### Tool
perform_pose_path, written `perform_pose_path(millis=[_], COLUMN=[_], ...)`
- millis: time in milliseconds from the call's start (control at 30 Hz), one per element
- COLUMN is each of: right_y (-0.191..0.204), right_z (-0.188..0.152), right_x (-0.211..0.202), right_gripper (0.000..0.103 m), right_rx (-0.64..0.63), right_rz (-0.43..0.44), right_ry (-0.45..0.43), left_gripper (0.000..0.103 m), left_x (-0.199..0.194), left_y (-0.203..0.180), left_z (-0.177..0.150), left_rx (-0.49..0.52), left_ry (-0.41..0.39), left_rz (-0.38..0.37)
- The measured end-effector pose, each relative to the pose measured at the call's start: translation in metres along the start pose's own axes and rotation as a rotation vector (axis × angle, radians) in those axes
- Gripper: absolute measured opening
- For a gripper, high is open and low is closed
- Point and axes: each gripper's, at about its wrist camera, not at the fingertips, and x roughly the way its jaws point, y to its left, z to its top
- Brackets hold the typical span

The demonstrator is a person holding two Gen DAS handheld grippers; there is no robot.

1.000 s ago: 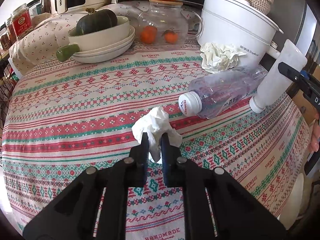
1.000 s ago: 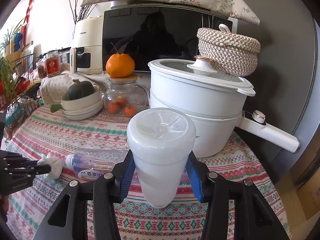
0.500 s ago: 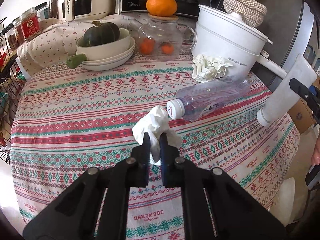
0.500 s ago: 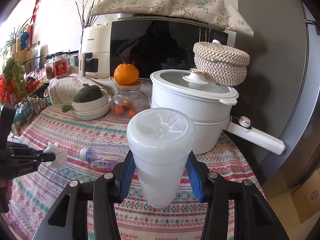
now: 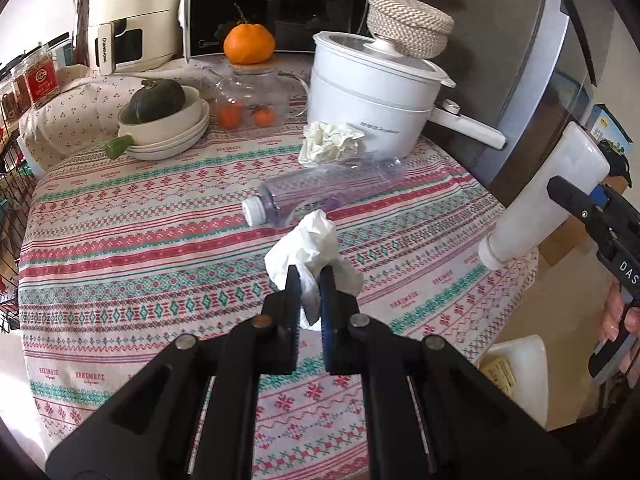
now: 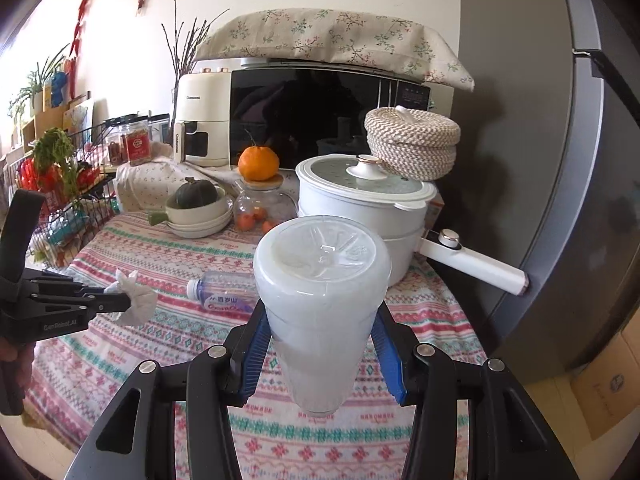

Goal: Collect trash
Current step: 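Grasp the white plastic cup with the right tool while the left tool grasps the tissue, then carry the white cup and tissue over the white bin and open both tools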

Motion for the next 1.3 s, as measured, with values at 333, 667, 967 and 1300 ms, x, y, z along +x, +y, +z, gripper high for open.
perform_pose_path(millis=[333, 667, 967, 1300], right_y=[-0.016, -0.035, -0.058, -0.079], right_z=[-0.028, -0.076, -0.125, -0.201], right_x=[-0.06, -0.095, -0.098, -0.078], right_gripper=[0.05, 0.05, 0.05, 0.05], right_rx=[-0.008, 0.034, 0.07, 0.08], right_rz=[0.017, 0.053, 0.063, 0.049], right_ry=[0.048, 0.199, 0.376, 0.605], left_gripper=[0.01, 0.01, 0.01, 0.01], left_x=[-0.032, -0.039, -0.021, 0.018], left_y=[-0.07, -0.126, -0.173, -0.225], left_z=[-0.03, -0.069, -0.107, -0.161], left_rx=[0.083, 0.158, 0.257, 0.414], left_ry=[0.009, 0.065, 0.172, 0.323], left_rz=[-0.148, -0.281, -0.355, -0.393])
